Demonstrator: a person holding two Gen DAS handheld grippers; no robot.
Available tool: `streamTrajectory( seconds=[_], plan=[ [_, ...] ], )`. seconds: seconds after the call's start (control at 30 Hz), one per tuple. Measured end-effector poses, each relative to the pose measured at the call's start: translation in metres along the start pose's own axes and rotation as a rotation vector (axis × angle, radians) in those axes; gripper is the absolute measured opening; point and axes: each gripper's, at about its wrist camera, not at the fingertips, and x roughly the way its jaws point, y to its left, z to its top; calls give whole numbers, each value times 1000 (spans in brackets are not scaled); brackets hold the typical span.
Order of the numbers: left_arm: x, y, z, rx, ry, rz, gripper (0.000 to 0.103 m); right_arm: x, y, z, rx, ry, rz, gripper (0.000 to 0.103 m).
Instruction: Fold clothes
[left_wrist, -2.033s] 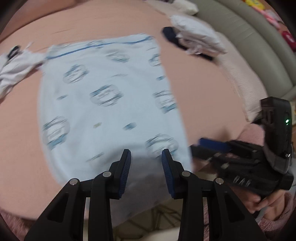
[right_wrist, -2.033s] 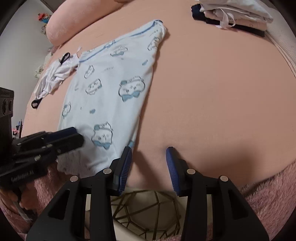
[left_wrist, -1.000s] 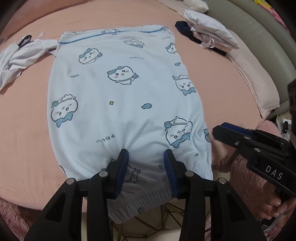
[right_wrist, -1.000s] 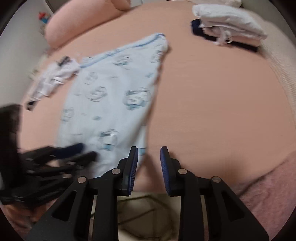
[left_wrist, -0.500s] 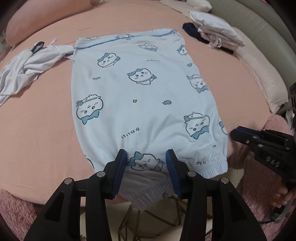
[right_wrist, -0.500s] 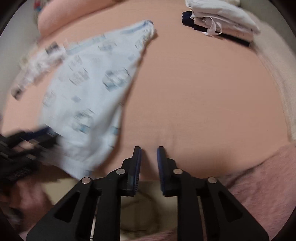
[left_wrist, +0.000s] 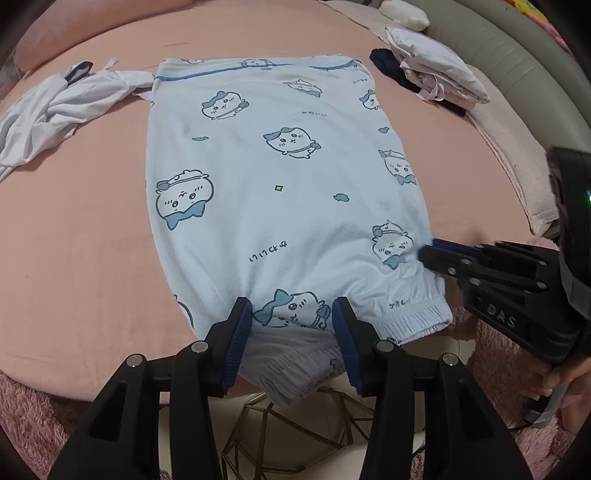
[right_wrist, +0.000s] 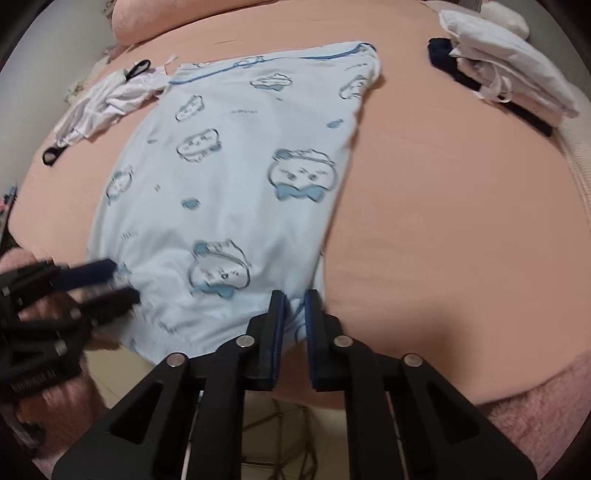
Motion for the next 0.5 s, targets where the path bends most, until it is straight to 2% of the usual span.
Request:
streamTrajectory(
  seconds=[0.07,0.2,0.3,0.37,0.43,0.5],
  plan=[
    [0,0,0,2,0,-1,48,-1,-7,-4,10,3,-23,7],
    [-4,-1,1,8,-15,-10,48,-10,-23,-13,75,12,-13,9],
    [-12,-10,10,45,-61,-56,48,-23,-36,-17,163,-38,112,13],
    [-10,-18,16,69,-59,-42,48,-28,-37,-12,188,-76,188,15],
    [-3,-21,19,75,-36,-11,48,-29,-26,-4,156,-91,225,16],
    [4,-20,16,70,-10,2,48,-18,-11,0,112,-54,215,16]
  ],
)
